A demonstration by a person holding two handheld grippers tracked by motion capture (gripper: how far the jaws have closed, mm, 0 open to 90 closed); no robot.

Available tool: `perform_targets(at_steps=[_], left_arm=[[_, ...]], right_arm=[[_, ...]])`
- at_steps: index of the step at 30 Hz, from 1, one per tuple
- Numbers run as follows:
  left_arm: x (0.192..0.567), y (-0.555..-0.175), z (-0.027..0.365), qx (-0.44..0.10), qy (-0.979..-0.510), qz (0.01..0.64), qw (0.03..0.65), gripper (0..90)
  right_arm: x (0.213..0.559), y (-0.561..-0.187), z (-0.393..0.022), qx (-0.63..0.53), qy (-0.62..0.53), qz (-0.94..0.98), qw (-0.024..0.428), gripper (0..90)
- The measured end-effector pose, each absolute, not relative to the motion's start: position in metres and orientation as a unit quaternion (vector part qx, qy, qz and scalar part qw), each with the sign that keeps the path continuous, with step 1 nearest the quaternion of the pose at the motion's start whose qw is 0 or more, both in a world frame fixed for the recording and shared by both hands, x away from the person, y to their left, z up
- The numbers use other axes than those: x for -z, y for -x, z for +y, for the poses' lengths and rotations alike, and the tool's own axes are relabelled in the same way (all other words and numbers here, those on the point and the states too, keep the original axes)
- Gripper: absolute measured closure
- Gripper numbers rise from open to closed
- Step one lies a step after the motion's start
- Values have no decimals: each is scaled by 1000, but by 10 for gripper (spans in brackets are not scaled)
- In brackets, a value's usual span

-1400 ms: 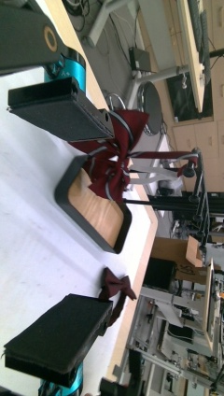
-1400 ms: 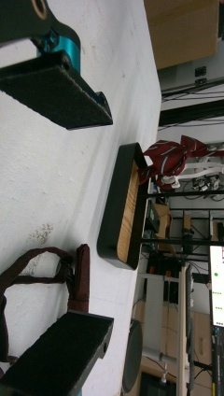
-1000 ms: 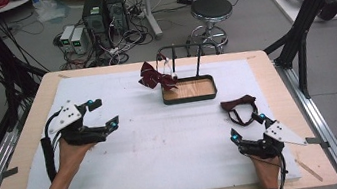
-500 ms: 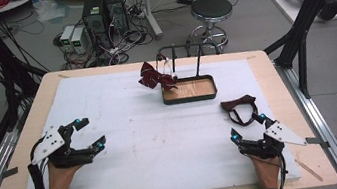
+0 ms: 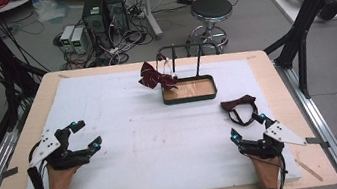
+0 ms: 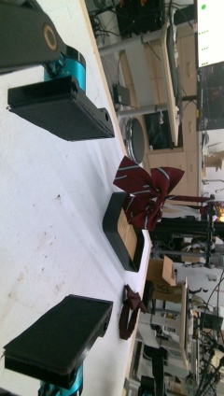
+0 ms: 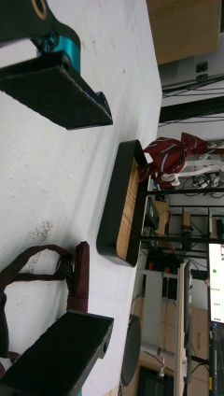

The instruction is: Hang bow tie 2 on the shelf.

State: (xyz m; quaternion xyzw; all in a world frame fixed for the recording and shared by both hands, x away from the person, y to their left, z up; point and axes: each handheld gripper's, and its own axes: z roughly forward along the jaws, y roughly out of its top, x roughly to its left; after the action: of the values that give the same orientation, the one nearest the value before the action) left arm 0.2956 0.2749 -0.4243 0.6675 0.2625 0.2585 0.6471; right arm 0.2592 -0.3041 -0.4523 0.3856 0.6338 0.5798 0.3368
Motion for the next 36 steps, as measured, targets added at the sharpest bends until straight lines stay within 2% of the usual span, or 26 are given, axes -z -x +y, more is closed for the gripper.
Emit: perform_targets(at_steps=[29, 36], left_arm=[[435, -294, 272, -270, -667, 273, 638, 148], [441, -295, 271, -273, -667, 277, 636, 148]], right_arm=[[451, -260, -303, -574, -385, 641, 334, 40], [438, -261, -312, -560, -385, 657, 326, 39]])
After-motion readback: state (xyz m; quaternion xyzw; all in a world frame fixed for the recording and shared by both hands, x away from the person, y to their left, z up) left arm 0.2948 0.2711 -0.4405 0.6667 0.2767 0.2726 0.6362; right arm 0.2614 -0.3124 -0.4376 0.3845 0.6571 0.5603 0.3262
